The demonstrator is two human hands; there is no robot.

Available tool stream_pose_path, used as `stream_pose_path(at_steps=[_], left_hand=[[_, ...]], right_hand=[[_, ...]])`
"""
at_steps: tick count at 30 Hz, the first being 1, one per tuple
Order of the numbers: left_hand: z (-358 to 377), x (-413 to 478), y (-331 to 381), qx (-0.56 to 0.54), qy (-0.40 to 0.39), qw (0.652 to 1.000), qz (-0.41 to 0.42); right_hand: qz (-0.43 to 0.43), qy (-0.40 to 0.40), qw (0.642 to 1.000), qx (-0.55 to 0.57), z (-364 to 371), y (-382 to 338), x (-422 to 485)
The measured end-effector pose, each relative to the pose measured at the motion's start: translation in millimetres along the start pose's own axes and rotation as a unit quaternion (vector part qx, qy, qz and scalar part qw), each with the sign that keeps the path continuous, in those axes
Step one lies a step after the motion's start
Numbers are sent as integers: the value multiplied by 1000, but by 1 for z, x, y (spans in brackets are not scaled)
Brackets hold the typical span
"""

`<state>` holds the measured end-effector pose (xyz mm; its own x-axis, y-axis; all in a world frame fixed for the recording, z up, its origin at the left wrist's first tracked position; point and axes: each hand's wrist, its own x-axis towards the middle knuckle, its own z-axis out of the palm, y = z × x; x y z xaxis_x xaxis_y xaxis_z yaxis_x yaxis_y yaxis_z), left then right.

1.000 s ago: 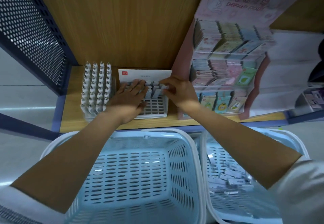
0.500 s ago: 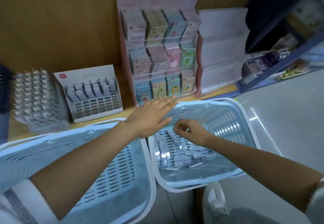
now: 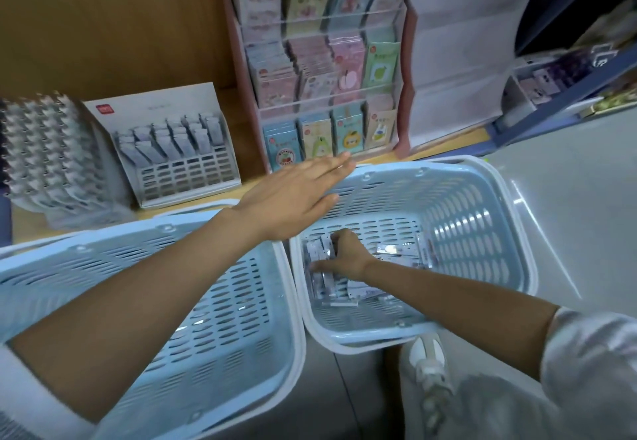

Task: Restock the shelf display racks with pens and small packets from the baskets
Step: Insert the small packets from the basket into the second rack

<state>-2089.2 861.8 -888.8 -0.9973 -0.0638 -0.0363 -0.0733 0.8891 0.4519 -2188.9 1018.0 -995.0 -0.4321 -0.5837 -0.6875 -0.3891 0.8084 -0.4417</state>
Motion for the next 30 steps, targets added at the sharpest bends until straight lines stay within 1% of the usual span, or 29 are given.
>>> stream_pose_path(at_steps=[2,4,8,13,16,20,24,25,27,30], left_hand=[[0,0,0,-1,-2,1000,-2],[-1,0,0,-3,-6,1000,-4],[-3,0,1,-4,-16,1000,-8],[-4,-1,2,-11,-18,1000,-7],[-5,-2,3,-14,-21,1000,-8],[-5,-2,3,-16,-22,1000,-9],[-5,-2,3,-14,-20,1000,-10],[-5,-3,3,-14,-19,1000,-10],[-5,-2,3,-14,-19,1000,-11],[-4,-2,2,-14,-19,1000,-12]], right_hand=[[-12,-10,1000,-3,4,-3,-1],[-23,-6,999,24,7,-5,-4],[-30,-47,995,84,3,-6,-8],[-31,-110,990,79,8,-4,-11],[-29,-109,987,114,10,-3,-15],[-48,-96,988,109,8,-2,-14],[-24,-78,986,147,7,-4,-13],[-19,-84,985,149,6,-5,-13],[-19,-97,986,132,7,-6,-12],[-36,-92,989,112,7,-4,-10]])
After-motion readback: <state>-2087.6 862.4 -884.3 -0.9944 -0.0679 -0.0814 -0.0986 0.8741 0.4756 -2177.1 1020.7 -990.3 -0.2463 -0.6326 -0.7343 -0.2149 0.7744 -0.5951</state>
